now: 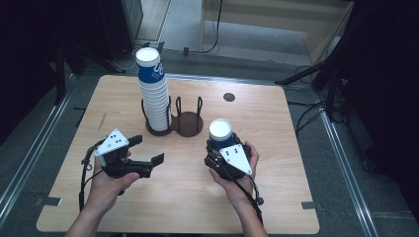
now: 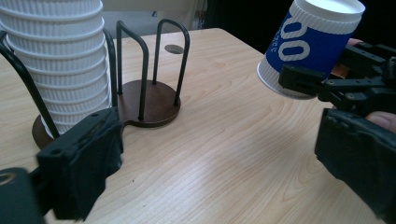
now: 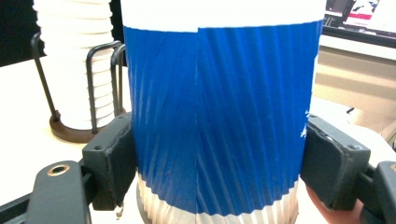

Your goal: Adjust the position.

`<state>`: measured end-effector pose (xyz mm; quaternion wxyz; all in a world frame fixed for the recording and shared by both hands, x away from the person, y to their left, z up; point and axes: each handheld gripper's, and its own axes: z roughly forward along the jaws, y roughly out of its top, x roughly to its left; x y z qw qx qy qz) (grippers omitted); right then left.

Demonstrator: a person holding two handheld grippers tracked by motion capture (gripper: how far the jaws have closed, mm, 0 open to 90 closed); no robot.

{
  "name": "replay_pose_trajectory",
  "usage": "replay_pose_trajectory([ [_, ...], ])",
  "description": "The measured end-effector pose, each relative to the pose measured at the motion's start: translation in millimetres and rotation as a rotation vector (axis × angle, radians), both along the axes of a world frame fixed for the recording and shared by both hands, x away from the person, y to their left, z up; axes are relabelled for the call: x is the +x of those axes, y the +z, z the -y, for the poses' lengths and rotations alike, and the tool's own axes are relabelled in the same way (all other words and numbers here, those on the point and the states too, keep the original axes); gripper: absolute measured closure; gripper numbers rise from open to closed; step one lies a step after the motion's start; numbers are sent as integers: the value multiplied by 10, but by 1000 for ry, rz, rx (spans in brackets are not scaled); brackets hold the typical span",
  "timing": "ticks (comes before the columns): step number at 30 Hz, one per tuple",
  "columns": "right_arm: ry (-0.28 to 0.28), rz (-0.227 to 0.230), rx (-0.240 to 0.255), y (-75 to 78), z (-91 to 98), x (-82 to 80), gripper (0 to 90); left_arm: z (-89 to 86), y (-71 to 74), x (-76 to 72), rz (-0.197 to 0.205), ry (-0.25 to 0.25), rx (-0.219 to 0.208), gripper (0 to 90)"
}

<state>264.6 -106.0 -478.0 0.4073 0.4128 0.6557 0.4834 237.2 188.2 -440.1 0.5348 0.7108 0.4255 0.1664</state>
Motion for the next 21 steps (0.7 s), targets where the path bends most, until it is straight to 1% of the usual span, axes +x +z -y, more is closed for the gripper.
replay_pose_trajectory([
  [3,9,4,-16,-9,-42,-25,203,15,-4,4,-6,11,-4,60],
  [10,37,22,-75,-58,-144,-65,202,59,-17,-1,-12,-21,1,67],
  [12,44,26,-86,-71,-168,-72,202,75,-26,2,-16,-32,6,72],
  [15,52,29,-100,-85,-194,-83,202,93,-28,-2,-22,-32,4,77],
  [19,61,35,-115,-100,-225,-99,202,116,-25,-7,-26,-41,14,77],
  [20,66,39,-124,-105,-233,-104,202,126,-22,-13,-26,-37,13,79],
  [21,71,41,-133,-109,-242,-106,202,135,-16,-17,-27,-27,16,103],
])
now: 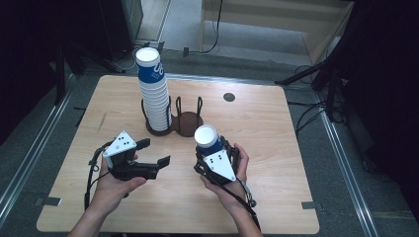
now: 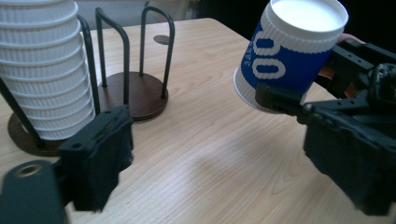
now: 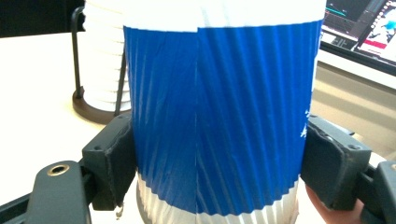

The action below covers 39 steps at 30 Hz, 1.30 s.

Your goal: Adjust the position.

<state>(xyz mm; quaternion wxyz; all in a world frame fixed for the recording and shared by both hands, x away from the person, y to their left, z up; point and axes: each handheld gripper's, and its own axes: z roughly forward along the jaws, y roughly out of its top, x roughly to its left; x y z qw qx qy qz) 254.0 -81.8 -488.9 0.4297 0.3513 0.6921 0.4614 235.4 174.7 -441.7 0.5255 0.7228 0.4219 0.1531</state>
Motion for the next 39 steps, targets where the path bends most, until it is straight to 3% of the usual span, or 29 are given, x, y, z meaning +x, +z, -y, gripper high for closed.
replay_pose_trajectory([
  [12,80,45,-77,-70,-152,-93,202,36,6,-14,1,-12,1,143],
  [21,149,109,-174,-142,-269,-173,203,98,-21,-6,-29,-41,10,155],
  [28,172,151,-235,-168,-319,-222,203,178,-30,-32,-37,-79,37,161],
  [39,193,182,-298,-220,-368,-250,204,216,-38,-34,-44,-100,37,164],
])
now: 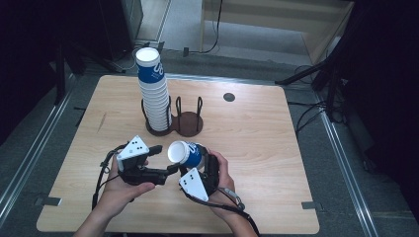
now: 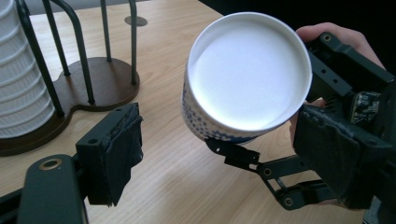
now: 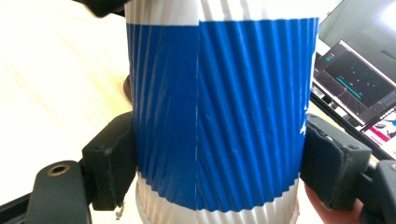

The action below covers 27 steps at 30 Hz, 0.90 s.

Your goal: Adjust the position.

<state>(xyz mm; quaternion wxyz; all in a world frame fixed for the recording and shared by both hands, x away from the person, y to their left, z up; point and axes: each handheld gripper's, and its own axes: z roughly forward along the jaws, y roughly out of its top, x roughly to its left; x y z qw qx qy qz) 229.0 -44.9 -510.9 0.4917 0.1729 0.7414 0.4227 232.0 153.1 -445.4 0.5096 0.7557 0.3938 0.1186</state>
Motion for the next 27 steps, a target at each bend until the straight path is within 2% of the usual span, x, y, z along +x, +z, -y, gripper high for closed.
replay_pose_trajectory([
  [15,63,48,-81,-64,-107,-100,203,64,-14,-8,-13,-26,24,166],
  [25,83,92,-138,-115,-154,-137,201,87,-58,16,-39,-30,57,240],
  [27,81,101,-151,-123,-156,-138,199,89,-70,22,-46,-29,47,257],
])
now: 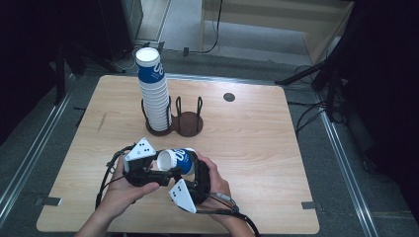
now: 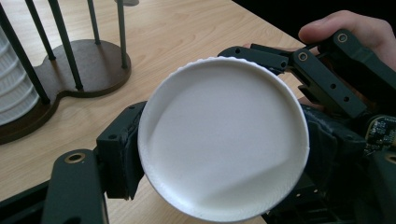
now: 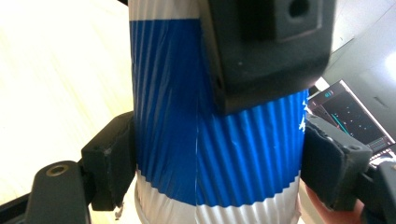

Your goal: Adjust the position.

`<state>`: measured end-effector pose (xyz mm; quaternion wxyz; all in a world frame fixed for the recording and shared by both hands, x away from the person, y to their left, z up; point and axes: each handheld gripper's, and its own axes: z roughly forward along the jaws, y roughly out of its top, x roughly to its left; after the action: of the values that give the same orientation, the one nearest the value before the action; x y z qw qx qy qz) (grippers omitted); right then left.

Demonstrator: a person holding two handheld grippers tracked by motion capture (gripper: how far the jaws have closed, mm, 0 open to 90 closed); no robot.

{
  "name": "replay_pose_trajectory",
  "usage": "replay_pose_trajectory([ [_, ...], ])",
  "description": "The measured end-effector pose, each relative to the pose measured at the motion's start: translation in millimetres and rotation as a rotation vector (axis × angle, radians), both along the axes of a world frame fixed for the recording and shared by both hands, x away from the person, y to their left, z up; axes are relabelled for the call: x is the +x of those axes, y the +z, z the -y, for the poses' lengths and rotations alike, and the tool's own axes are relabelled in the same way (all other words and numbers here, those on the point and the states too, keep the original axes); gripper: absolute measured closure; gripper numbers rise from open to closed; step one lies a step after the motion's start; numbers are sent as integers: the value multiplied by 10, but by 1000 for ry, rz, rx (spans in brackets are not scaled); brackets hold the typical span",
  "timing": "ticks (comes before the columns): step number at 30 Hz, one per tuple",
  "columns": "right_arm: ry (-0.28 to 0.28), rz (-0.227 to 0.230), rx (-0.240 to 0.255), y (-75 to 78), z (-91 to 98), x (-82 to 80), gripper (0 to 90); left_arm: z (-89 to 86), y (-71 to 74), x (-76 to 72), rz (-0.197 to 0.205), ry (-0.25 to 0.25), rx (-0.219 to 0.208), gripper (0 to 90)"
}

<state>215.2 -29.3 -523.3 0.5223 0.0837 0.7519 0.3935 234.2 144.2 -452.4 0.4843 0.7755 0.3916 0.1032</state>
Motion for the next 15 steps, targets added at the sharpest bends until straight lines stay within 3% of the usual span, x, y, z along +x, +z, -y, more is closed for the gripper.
replay_pose_trajectory([
  [10,-1,-18,2,2,-4,2,174,-57,-28,30,-6,-27,-29,276],
  [15,-7,-33,26,26,11,-5,109,-69,-9,11,29,-11,-30,278],
])
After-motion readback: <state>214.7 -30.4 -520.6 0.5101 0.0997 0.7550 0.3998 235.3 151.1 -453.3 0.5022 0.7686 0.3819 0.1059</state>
